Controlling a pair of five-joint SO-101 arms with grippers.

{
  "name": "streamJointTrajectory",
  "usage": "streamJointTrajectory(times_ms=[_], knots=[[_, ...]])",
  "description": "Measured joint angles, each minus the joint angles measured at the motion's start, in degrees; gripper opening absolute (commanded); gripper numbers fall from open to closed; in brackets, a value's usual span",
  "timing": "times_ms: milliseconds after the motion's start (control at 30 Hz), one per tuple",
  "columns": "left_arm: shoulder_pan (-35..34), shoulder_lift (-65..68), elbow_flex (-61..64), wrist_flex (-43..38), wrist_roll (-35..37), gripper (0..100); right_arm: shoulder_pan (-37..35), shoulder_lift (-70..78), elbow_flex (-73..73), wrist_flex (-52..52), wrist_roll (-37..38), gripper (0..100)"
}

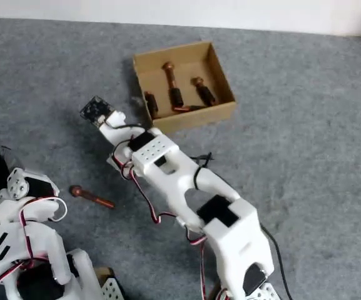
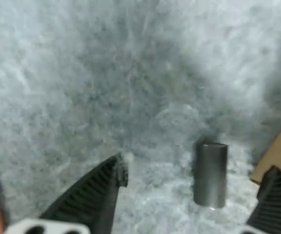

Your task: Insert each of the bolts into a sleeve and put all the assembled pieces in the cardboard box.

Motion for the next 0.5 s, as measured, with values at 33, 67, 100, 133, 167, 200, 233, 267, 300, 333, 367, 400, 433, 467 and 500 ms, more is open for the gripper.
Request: streamJointTrajectory(times_ms=[33, 67, 100, 133, 167, 200, 233, 267, 300, 333, 367, 400, 433, 467, 500], knots=[[0.0, 0.0, 0.0, 0.0, 0.0, 1, 0.0, 1.49, -0.09, -0.09, -0.09, 38.6], [0.0, 0.0, 0.0, 0.0, 0.0, 1, 0.26, 2.37, -0.53, -0.09, -0.26, 38.6], [0.0, 0.0, 0.0, 0.0, 0.0, 1, 0.35, 3.16, -1.32, 0.26, -0.26, 38.6], [0.0, 0.0, 0.0, 0.0, 0.0, 1, 0.35, 3.78, -2.29, 0.53, -0.26, 38.6], [0.0, 0.0, 0.0, 0.0, 0.0, 1, 0.35, 4.31, -3.25, 1.14, -0.26, 38.6], [0.0, 0.0, 0.0, 0.0, 0.0, 1, 0.35, 4.84, -4.31, 2.02, -0.26, 38.6], [0.0, 0.0, 0.0, 0.0, 0.0, 1, 0.53, 5.36, -5.36, 2.9, -0.26, 38.5], [0.0, 0.0, 0.0, 0.0, 0.0, 1, 0.53, 5.89, -6.24, 3.78, -0.26, 38.4], [0.0, 0.0, 0.0, 0.0, 0.0, 1, 0.53, 6.42, -7.03, 4.57, -0.26, 37.2], [0.0, 0.0, 0.0, 0.0, 0.0, 1, 0.53, 7.21, -8.0, 5.36, -0.26, 33.9], [0.0, 0.0, 0.0, 0.0, 0.0, 1, 0.53, 8.09, -8.97, 6.24, -0.26, 28.8], [0.0, 0.0, 0.0, 0.0, 0.0, 1, 0.53, 8.97, -10.37, 7.21, -0.26, 21.7], [-0.09, 0.0, 0.0, 0.0, 0.0, 1, 0.62, 9.76, -11.6, 8.26, -0.26, 13.7], [-0.09, 0.0, 0.0, 0.0, 0.0, 1, 0.79, 10.46, -13.1, 9.41, -0.26, 6.0], [-0.09, -0.09, 0.0, 0.0, 0.0, 1, 0.88, 11.34, -14.51, 10.55, -0.18, 0.0]])
